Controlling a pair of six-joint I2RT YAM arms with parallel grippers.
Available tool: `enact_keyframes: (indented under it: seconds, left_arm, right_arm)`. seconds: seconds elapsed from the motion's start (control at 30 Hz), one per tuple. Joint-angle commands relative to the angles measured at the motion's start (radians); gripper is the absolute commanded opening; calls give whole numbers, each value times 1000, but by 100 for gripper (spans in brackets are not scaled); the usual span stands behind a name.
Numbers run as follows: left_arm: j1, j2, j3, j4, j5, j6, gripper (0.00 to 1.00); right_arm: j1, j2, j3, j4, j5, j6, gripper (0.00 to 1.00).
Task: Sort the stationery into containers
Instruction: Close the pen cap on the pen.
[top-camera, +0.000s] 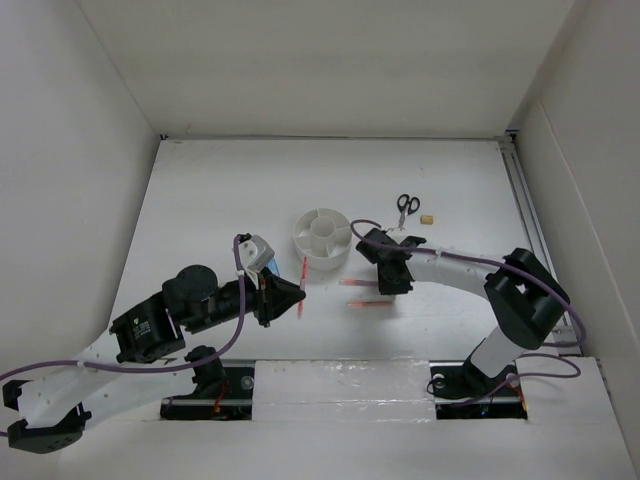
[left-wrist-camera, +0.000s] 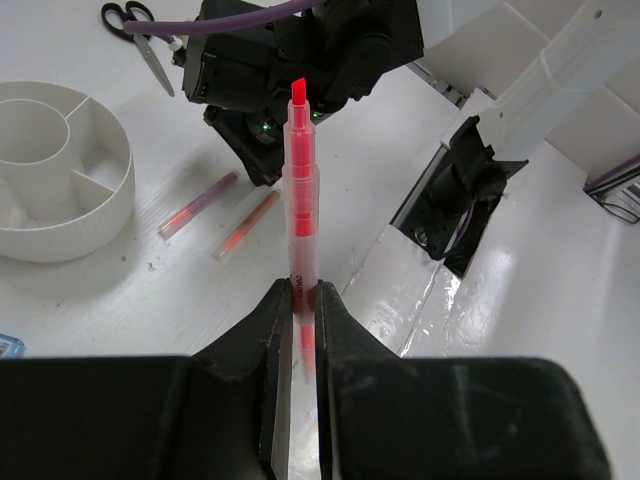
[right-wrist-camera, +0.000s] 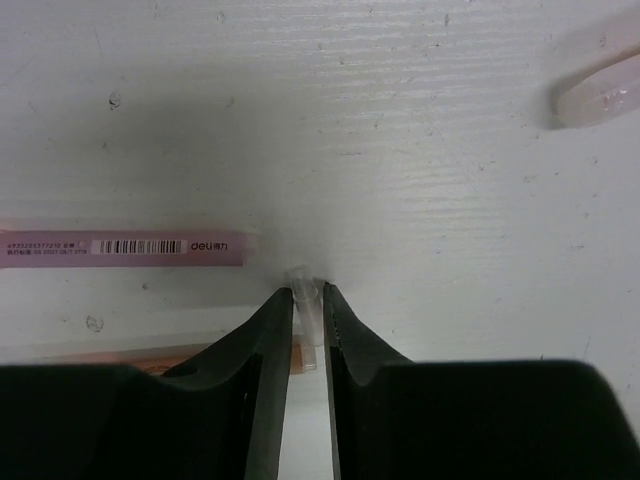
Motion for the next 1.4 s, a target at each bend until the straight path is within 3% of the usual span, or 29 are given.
enact_keyframes:
  seconds: [0.0,0.23,0.5,0.93,1.1,1.17,1.37]
  left_arm:
    - [-3,-7,9,48,5,14,0]
    - [-3,-7,9,48,5,14,0]
    - [-3,-7,9,48,-14,14,0]
    - [-3,34,9,39,-23,5,0]
    - [-3,63,19,78,-23,5,0]
    - [-3,63,6,109,23,5,0]
    - [-3,45,-3,166,107,-20,0]
  right_arm:
    - [-7,25,-30,-11,-45,-7,24]
    - [-16,25,-30,-11,-54,-7,0]
    - [-26,-21,-4,-40,28,19,0]
    - [-44,-218,277,-89,148,-65,0]
    - [-32,-401,263,248,17,-209,0]
    - [-18,-468,184,492,-78,-210,0]
    - [-9,-617,79,877,-241,-191,0]
